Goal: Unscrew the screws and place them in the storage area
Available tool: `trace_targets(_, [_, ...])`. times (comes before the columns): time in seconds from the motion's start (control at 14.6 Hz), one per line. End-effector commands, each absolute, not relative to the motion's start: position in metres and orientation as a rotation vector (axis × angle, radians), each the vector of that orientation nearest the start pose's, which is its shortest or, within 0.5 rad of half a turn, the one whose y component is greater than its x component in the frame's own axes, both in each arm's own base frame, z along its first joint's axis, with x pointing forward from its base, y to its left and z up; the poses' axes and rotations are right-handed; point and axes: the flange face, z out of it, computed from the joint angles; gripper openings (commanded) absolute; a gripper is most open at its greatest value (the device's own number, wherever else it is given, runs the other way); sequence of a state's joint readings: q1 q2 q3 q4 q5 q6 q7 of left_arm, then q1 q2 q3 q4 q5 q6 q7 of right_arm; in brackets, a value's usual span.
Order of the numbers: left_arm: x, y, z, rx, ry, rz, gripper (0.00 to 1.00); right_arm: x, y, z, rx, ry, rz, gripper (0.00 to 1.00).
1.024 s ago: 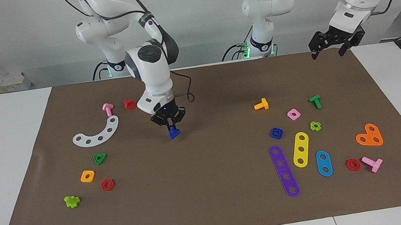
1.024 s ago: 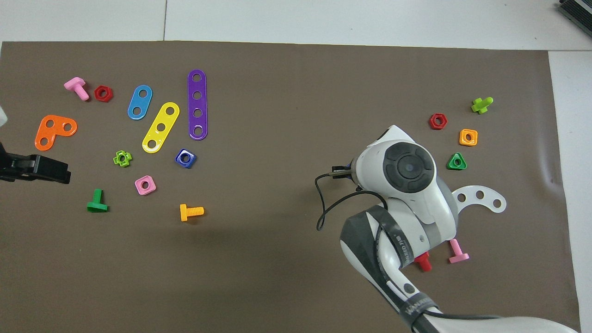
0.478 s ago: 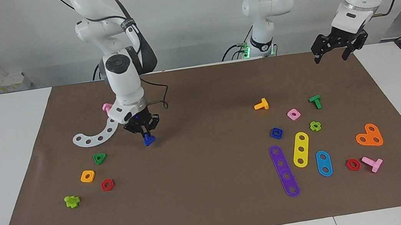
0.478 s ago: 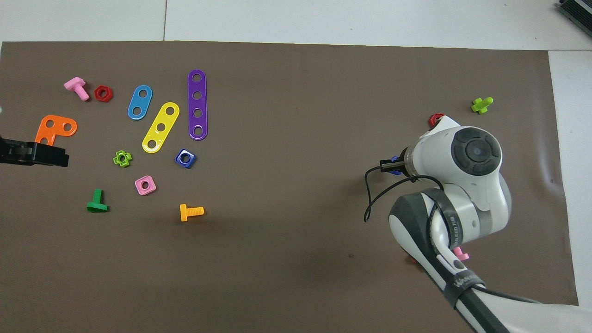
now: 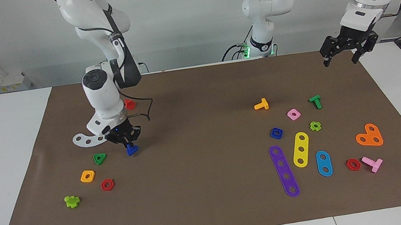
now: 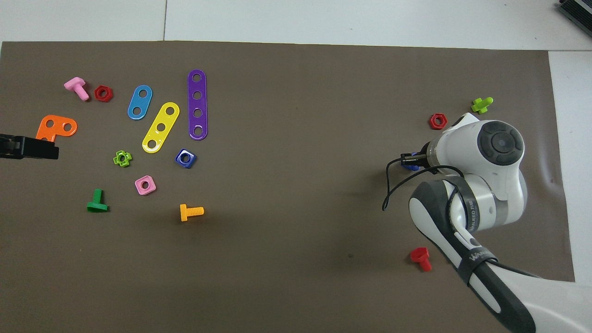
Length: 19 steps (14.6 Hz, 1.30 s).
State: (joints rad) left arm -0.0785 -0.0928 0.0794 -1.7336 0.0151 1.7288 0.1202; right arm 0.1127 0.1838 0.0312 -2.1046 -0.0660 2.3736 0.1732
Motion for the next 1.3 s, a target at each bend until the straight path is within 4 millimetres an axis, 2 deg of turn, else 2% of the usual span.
trace_targets(0.0, [0.532, 0.005, 0.612, -3.101, 0.211, -0.137, 1.00, 0.574, 0.072, 0.332, -3.172, -0.025, -0.149, 0.00])
trace_targets(0.2, [0.532, 0.007, 0.612, -3.101, 0.206, -0.137, 1.00, 0.571, 0.071, 0.323, -3.171, -0.027, -0.146, 0.00])
trace_targets(0.27, [0.531, 0.007, 0.612, -3.101, 0.206, -0.135, 1.00, 0.571, 0.073, 0.323, -3.171, -0.029, -0.144, 0.30])
trace_targets(0.34, [0.532, 0.007, 0.612, -3.101, 0.206, -0.137, 1.00, 0.572, 0.073, 0.324, -3.171, -0.016, -0.146, 0.70])
trace_targets(0.41, [0.532, 0.007, 0.612, -3.101, 0.209, -0.137, 1.00, 0.572, 0.073, 0.328, -3.171, -0.011, -0.147, 0.84])
trace_targets(0.55, [0.532, 0.007, 0.612, -3.101, 0.206, -0.137, 1.00, 0.571, 0.071, 0.349, -3.171, -0.001, -0.174, 0.92])
trace_targets(0.68, [0.531, 0.005, 0.612, -3.101, 0.214, -0.135, 1.00, 0.571, 0.069, 0.381, -3.171, 0.015, -0.171, 0.95])
trace_targets(0.82, [0.531, 0.004, 0.612, -3.101, 0.214, -0.133, 1.00, 0.571, 0.068, 0.423, -3.168, 0.034, -0.180, 0.96])
trace_targets(1.02, [0.525, -0.003, 0.609, -3.103, 0.232, -0.057, 1.00, 0.570, 0.055, 0.484, -3.167, 0.072, -0.224, 0.98])
trace_targets(1.23, [0.525, -0.003, 0.610, -3.104, 0.227, -0.061, 1.00, 0.576, 0.054, 0.547, -3.172, 0.091, -0.203, 0.99])
